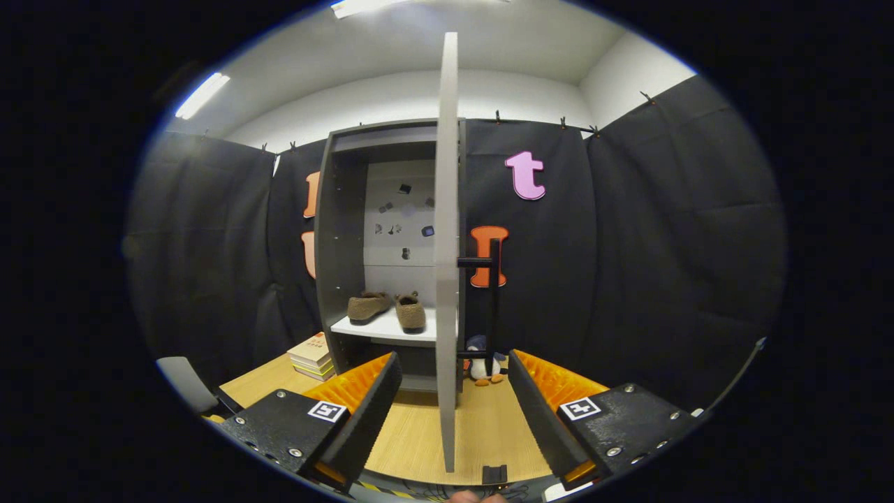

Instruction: Open the shoe cabinet door, grab the shoes and put them into the shoe cabinet, then close the shoe cabinet door.

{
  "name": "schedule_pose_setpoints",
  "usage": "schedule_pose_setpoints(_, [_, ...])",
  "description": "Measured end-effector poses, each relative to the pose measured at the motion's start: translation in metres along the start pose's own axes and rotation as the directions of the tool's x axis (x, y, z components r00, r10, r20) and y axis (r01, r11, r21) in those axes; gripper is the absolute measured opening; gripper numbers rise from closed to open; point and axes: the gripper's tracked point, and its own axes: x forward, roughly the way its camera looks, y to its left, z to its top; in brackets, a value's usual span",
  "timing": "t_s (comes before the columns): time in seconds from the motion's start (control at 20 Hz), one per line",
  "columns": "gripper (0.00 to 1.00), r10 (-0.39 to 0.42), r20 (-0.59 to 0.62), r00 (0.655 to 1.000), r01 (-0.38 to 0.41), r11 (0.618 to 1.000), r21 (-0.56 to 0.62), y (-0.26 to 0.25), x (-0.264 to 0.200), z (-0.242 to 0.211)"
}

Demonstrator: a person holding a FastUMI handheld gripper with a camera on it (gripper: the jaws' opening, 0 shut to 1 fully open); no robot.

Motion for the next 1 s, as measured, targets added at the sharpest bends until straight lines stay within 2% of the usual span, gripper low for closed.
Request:
schedule_pose_setpoints(0.25, [0.95,-0.075,0.024,0.997,0.075,0.997,-0.002,-0.044,0.018,0.007])
schedule_pose_setpoints(0.45, [0.95,-0.079,0.027,0.996,0.079,0.997,-0.001,-0.053,0.039,0.012])
schedule_pose_setpoints(0.65, [0.95,-0.063,0.025,0.998,0.063,0.998,0.001,-0.04,0.046,0.01])
schedule_pose_setpoints(0.85, [0.9,-0.048,0.011,0.999,0.048,0.999,0.015,-0.023,0.046,0.01])
schedule_pose_setpoints(1.0, [0.9,-0.047,0.016,0.999,0.048,0.999,-0.016,-0.008,0.045,0.011])
